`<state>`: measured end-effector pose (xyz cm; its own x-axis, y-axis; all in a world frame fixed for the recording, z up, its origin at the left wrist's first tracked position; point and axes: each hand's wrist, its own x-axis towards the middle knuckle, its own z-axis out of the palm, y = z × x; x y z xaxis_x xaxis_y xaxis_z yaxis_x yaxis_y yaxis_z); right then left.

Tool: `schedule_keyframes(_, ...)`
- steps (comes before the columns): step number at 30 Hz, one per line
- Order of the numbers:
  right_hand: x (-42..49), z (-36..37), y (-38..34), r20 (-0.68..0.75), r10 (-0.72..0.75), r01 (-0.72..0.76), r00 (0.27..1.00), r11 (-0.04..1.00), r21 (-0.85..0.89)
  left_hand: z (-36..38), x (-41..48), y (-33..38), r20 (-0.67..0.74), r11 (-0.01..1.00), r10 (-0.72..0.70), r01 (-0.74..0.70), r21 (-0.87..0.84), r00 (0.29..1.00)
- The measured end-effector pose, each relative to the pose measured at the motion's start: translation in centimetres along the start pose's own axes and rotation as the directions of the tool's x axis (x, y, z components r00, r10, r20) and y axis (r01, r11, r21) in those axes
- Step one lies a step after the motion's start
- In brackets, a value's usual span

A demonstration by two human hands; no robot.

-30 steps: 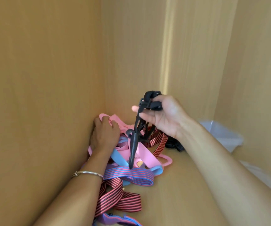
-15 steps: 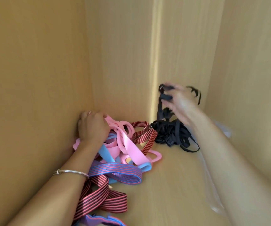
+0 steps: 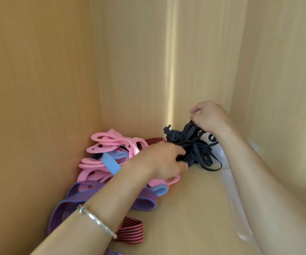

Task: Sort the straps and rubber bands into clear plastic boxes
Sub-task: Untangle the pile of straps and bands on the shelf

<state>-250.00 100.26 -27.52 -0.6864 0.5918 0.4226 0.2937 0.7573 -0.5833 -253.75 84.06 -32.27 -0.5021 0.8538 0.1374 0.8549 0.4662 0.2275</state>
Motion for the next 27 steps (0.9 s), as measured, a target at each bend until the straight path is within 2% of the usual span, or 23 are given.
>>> schedule_keyframes(2,-0.3,0.6,-0.1,0.214,-0.062,0.076,0.975,0.995,-0.059,1.8,0.1,-0.9,0.179,0.977,-0.150,0.118,0.178,0.972)
schedule_keyframes(3,-0.6,1.1,-0.2,0.349,-0.065,0.100,0.935,0.991,-0.084,2.2,0.3,-1.4,0.238,0.950,-0.237,0.173,0.260,0.942)
schedule_keyframes(5,-1.1,2.4,-0.2,0.539,-0.013,0.147,0.842,0.967,-0.207,2.5,0.8,-2.4,0.268,0.919,-0.322,0.232,0.318,0.908)
schedule_keyframes(6,-1.1,3.0,0.0,0.573,0.022,0.164,0.819,0.949,-0.270,2.5,1.2,-2.8,0.253,0.918,-0.328,0.243,0.315,0.910)
schedule_keyframes(8,-1.0,4.0,0.3,0.553,0.048,0.171,0.832,0.926,-0.336,2.5,1.6,-4.0,0.171,0.898,-0.351,0.278,0.342,0.921)
schedule_keyframes(12,-1.3,5.5,1.3,0.380,0.044,0.101,0.924,0.931,-0.352,2.2,1.5,-7.1,-0.078,0.873,-0.323,0.328,0.361,0.943)
schedule_keyframes(16,-2.0,6.8,2.6,0.230,0.059,0.026,0.971,0.935,-0.352,0.8,0.9,-8.8,-0.173,0.924,-0.183,0.230,0.306,0.968)
schedule_keyframes(19,-2.1,6.3,2.2,0.234,0.089,-0.001,0.968,0.935,-0.354,0.4,0.4,-9.6,-0.285,0.976,-0.071,0.126,0.180,0.956)
schedule_keyframes(21,-2.0,5.1,1.1,0.274,0.119,-0.009,0.954,0.928,-0.373,0.3,0.4,-9.7,-0.294,0.995,-0.047,0.070,0.067,0.955)
schedule_keyframes(23,-1.9,3.4,-0.5,0.269,0.120,-0.013,0.956,0.929,-0.370,0.0,0.5,-8.9,-0.262,0.993,-0.099,0.079,-0.084,0.960)
schedule_keyframes(27,-1.9,1.6,-3.3,0.242,-0.055,0.121,0.969,0.955,-0.270,-1.1,0.9,-7.7,-0.234,0.977,-0.164,0.124,-0.175,0.958)
